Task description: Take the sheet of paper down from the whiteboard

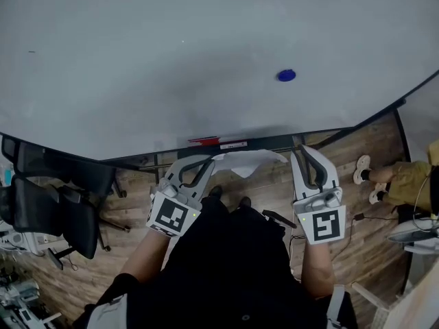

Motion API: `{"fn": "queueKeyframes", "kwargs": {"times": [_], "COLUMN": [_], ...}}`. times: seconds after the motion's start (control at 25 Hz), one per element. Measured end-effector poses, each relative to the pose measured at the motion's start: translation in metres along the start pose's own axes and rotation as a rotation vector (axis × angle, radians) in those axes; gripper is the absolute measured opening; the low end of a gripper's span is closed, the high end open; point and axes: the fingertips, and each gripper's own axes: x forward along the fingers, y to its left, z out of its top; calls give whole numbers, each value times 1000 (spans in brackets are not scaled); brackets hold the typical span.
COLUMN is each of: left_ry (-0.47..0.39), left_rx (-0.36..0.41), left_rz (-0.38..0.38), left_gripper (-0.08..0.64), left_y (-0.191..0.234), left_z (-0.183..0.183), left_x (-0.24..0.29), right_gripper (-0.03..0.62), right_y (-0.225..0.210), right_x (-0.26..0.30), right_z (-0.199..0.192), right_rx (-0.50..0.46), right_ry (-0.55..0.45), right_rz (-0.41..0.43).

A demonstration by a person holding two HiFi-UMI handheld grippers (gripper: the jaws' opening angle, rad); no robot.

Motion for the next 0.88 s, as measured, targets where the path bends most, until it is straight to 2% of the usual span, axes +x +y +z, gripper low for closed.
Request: {"fn": "queueKeyframes", "kwargs": {"times": [0.36,0.56,0.88], "left_ry": [77,87,0], "left_rx": [-69,-97,-287], "left_rz": [-35,-97,-221], "left_gripper": [11,11,11], "left_y": [-22,-44,-74], "left_z": [-62,-98,-128], "left_x": [17,27,31], "right_gripper": [33,29,28], "right_y": [54,74,84], "right_x": [-26,-32,-37], "right_z": [-103,-146,-184], "right_rx": [50,89,230], "right_ry": [151,220,257], "right_rz": [213,327,406]}}
